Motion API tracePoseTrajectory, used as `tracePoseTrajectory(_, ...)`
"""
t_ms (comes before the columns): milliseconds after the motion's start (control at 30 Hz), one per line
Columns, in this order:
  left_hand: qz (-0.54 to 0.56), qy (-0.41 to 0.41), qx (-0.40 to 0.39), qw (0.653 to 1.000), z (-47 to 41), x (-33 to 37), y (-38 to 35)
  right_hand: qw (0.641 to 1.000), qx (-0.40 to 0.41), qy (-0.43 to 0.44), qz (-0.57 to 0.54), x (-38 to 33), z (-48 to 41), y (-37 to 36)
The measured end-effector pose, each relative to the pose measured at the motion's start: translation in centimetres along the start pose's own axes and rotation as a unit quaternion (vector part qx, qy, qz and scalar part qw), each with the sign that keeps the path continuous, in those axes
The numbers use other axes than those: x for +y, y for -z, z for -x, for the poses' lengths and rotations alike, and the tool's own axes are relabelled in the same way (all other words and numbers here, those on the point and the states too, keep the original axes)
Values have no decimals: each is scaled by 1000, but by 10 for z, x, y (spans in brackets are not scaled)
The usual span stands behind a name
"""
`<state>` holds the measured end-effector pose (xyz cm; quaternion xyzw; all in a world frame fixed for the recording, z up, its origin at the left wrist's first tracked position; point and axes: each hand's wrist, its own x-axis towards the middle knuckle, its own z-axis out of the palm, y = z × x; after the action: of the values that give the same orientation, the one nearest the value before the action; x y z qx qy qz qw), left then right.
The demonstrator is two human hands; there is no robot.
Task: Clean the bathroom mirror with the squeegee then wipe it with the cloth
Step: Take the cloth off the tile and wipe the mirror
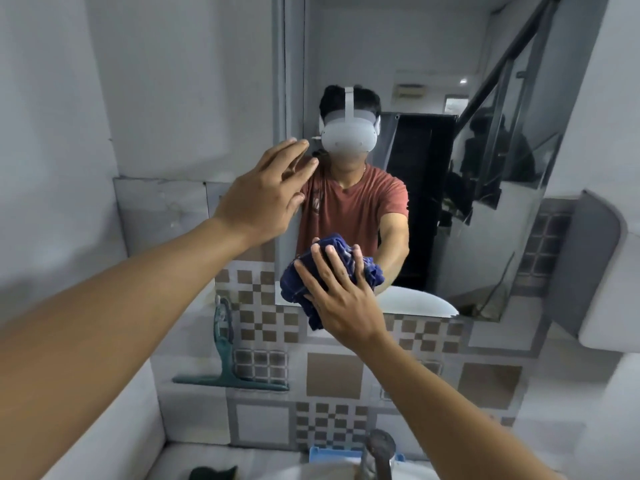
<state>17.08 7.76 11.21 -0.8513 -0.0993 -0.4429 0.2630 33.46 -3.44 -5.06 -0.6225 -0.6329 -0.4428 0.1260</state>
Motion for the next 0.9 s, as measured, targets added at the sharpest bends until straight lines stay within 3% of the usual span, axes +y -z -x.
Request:
tracePoseTrajectory(400, -27, -17, 5, 999, -1, 2, 8, 987, -111, 116, -6, -36, -8, 2)
tracePoseTrajectory(567, -21, -4, -7, 1000, -2, 5, 13, 966, -186, 155, -90, -40, 5, 16)
tracePoseTrajectory(700, -19, 9, -34, 999, -1, 7, 19, 938, -218, 20, -269, -43, 13, 50)
tracePoseTrajectory(900, 70, 72, -63, 993, 18, 19, 24, 857, -97, -246, -443, -31, 5, 78)
